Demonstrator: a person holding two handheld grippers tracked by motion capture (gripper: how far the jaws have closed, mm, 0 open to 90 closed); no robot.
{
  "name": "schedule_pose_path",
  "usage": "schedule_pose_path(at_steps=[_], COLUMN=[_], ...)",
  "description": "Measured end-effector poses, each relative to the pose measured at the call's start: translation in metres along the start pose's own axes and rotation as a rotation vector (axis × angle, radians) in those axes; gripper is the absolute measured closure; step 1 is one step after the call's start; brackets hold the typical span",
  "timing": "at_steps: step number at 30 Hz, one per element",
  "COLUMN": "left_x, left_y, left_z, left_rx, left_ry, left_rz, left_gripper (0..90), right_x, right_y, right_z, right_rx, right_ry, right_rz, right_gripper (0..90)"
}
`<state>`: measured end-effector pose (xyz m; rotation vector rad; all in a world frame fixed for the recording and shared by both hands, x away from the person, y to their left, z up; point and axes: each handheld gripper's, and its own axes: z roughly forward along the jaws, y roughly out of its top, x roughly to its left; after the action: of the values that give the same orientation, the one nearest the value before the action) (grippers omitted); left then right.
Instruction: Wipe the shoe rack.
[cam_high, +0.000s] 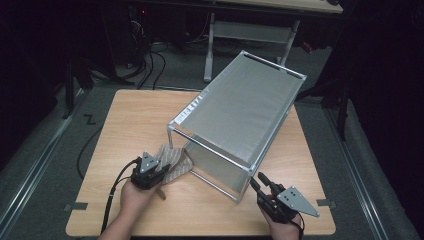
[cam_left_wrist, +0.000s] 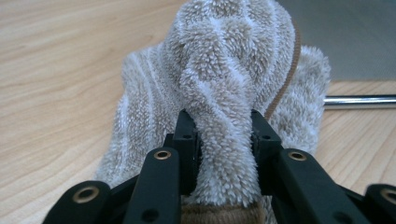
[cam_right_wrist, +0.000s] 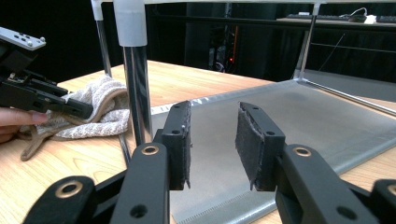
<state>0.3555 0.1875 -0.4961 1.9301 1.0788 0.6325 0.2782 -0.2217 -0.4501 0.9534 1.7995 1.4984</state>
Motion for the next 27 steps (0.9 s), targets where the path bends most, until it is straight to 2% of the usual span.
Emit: schedule_pose_path(at_steps=[5,10,16,19,23,27], left_x=[0.001,0.002,0.005,0.008,0.014,0.024], left_y=[0.010,0.028,0.049,0.051,0.044,0.028], left_z=[-0.010,-0.023,-0.048,-0.062,-0.085,-0.104], left_rx=[-0.069,-0.160,-0.265,-0.284,-0.269,-0.257], left_ry=[0.011,0.025,0.027,0.033,0.063,0.104], left_rz=[-0.017,-0.020,-0.019,-0.018,-0.005,-0.040], left_gripper=[69.9,69.9,69.9,69.8,69.7,69.6], right_x=[-0.001,0.000,0.000,0.000,-0.001,0.001], right_y=[0.000,-0.001,-0.001,-0.001,0.000,0.000], right_z=[0.000,0.001,0.001,0.001,0.001,0.001], right_rx=[0.001,0.003,0.002,0.002,-0.002,-0.001], right_ry=[-0.003,0.000,0.002,-0.001,0.000,0.001], right_rz=[0.006,0.005,0.008,0.013,0.011,0.005], right_gripper=[65.6,65.6,65.5,65.5,65.4,65.4])
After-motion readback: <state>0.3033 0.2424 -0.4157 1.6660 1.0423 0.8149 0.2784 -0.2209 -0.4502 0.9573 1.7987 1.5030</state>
